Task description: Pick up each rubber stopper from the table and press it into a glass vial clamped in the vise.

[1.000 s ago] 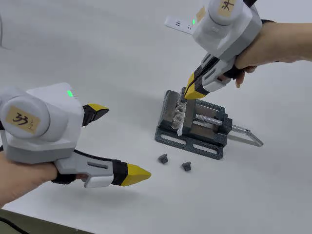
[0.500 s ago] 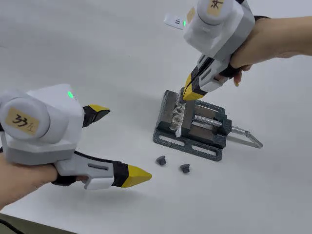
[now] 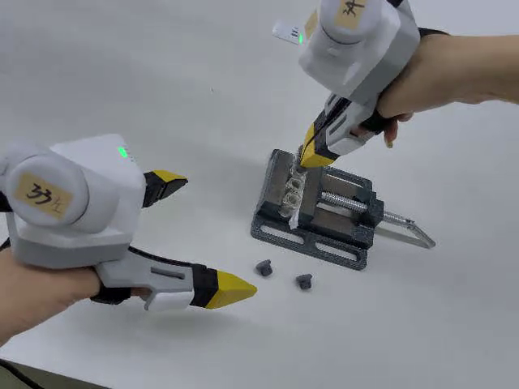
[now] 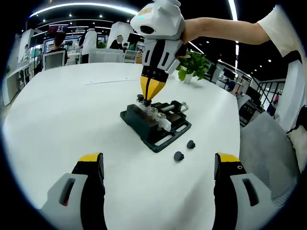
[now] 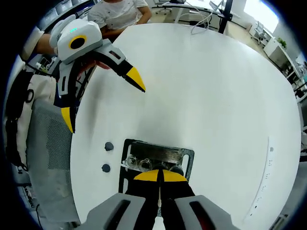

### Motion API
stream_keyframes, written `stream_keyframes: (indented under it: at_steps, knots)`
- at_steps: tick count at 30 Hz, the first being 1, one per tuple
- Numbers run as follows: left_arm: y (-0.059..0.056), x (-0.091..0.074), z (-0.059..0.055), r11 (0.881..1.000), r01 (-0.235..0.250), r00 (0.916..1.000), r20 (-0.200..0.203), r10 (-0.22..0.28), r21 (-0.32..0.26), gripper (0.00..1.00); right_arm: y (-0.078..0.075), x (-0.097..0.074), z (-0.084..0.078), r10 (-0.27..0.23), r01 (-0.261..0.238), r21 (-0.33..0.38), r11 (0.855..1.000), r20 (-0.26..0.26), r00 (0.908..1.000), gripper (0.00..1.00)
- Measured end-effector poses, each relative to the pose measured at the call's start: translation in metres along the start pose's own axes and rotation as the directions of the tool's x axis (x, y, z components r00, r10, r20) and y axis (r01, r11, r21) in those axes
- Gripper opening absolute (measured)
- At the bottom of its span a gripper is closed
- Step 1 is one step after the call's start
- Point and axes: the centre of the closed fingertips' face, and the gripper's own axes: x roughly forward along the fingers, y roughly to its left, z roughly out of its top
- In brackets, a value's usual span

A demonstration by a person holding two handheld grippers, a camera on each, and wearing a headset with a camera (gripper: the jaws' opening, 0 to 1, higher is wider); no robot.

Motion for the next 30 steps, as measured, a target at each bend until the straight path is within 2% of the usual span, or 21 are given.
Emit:
stream_keyframes:
  at_steps: [2, 3, 5, 7, 9, 10, 11, 12, 14, 15, 19, 27, 30]
  knots:
    - [-0.0002, 0.0007, 0.0011, 1.0, 0.001, 1.0, 0.003, -0.001, -0.002, 0.95, 0.0026, -0.0005, -0.0001, 0.001, -0.001, -0.01, 1.0, -0.018, 0.9998, 0.0]
    - [0.0002, 0.0006, 0.0009, 1.0, 0.001, 1.0, 0.005, -0.001, -0.001, 0.95, 0.0028, -0.0008, -0.0003, 0.004, -0.004, 0.009, 1.0, -0.027, 0.9996, 0.0]
    - [0.0002, 0.0007, 0.0006, 1.0, 0.0, 1.0, 0.005, 0.0, -0.002, 0.95, -0.0033, -0.0001, 0.0009, 0.015, -0.014, 0.009, 1.0, -0.034, 0.9993, 0.0]
    - [0.0003, 0.001, 0.0003, 1.0, 0.0, 1.0, 0.006, 0.0, -0.005, 0.95, -0.0016, 0.0, -0.0001, 0.021, -0.02, 0.008, 1.0, -0.049, 0.9986, 0.0]
    - [0.001, 0.0006, 0.0, 1.0, -0.002, 1.0, 0.005, 0.002, -0.002, 0.95, -0.004, 0.0008, -0.0008, 0.019, -0.019, 0.018, 1.0, -0.049, 0.9986, 0.0]
    - [0.0017, 0.0, 0.0009, 1.0, -0.007, 0.9999, 0.012, 0.007, -0.008, 0.95, -0.0044, 0.0011, -0.0008, 0.016, -0.016, -0.005, 1.0, -0.048, 0.9987, 0.0]
    - [0.0014, -0.0003, 0.0008, 1.0, -0.005, 0.9999, 0.012, 0.005, -0.013, 0.95, -0.0047, 0.0013, -0.0013, 0.025, -0.024, 0.026, 0.999, -0.044, 0.9987, 0.0]
    - [0.0019, -0.0004, 0.0001, 1.0, -0.008, 0.9999, 0.009, 0.008, -0.009, 0.95, -0.0048, 0.0013, -0.0011, 0.028, -0.027, 0.027, 0.999, -0.046, 0.9986, 0.0]
    - [0.0022, -0.0003, -0.001, 1.0, -0.008, 1.0, 0.005, 0.008, -0.008, 0.95, -0.0027, 0.0021, -0.0008, 0.024, -0.022, 0.026, 0.999, -0.054, 0.9983, 0.0]
    - [0.0026, -0.0002, -0.0011, 1.0, -0.009, 0.9999, 0.005, 0.009, -0.01, 0.95, -0.0033, 0.0026, -0.0006, 0.015, -0.015, 0.0, 1.0, -0.066, 0.9977, 0.0]
    - [0.0029, 0.0006, 0.0001, 1.0, -0.01, 0.9999, 0.004, 0.01, -0.009, 0.95, -0.0042, 0.0033, -0.0011, 0.013, -0.013, 0.007, 1.0, -0.084, 0.9963, 0.0]
    - [0.0038, 0.0018, 0.0026, 1.0, -0.015, 0.9999, 0.004, 0.015, -0.007, 0.95, -0.0012, 0.002, -0.0049, 0.023, -0.022, 0.026, 0.999, -0.047, 0.9986, 0.0]
    - [0.0027, 0.0033, 0.0005, 1.0, -0.01, 0.9999, -0.003, 0.01, -0.006, 0.95, 0.0003, 0.0023, -0.0049, 0.021, -0.02, 0.008, 1.0, -0.056, 0.9982, 0.0]
